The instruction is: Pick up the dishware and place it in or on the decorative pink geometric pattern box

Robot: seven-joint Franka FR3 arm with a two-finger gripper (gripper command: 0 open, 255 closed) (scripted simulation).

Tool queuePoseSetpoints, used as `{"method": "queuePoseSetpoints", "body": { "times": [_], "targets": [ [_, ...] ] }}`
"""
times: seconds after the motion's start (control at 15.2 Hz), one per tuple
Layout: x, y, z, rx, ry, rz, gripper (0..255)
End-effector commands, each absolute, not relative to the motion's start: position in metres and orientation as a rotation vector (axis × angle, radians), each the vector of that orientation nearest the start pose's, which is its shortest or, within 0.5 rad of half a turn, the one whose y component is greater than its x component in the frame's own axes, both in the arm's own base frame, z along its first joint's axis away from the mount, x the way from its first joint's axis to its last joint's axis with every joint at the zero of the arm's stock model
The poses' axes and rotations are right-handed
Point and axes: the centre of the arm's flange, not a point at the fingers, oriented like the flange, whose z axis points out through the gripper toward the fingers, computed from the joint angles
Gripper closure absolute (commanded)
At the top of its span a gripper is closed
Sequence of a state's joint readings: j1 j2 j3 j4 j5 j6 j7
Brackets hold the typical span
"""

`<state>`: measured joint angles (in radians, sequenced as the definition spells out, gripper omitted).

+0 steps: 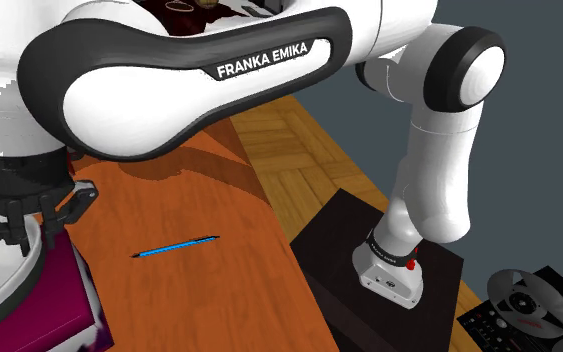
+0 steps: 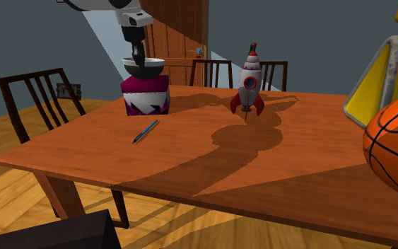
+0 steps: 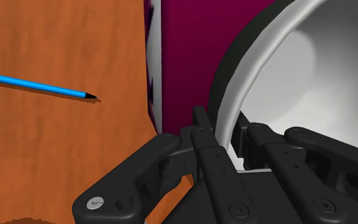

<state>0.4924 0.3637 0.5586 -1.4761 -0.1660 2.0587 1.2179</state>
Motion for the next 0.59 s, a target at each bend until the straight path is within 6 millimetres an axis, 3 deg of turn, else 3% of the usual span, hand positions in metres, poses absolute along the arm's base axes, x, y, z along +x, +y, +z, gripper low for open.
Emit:
{"method": "queuePoseSetpoints", "body": {
  "times": [0.0,0.2,0.26,0.53],
  "targets": [
    [0.3947,0.5578,0.5222,-2.868,0.237,-0.132,255],
    [0.3947,0.5578,0.5222,-2.868,0.237,-0.132,255],
    [0.3947,0.5578,0.5222,-2.868,0.237,-0.132,0],
    [0.3946,0.5578,0.5222,-2.868,0.237,-0.132,0]
  ]
}}
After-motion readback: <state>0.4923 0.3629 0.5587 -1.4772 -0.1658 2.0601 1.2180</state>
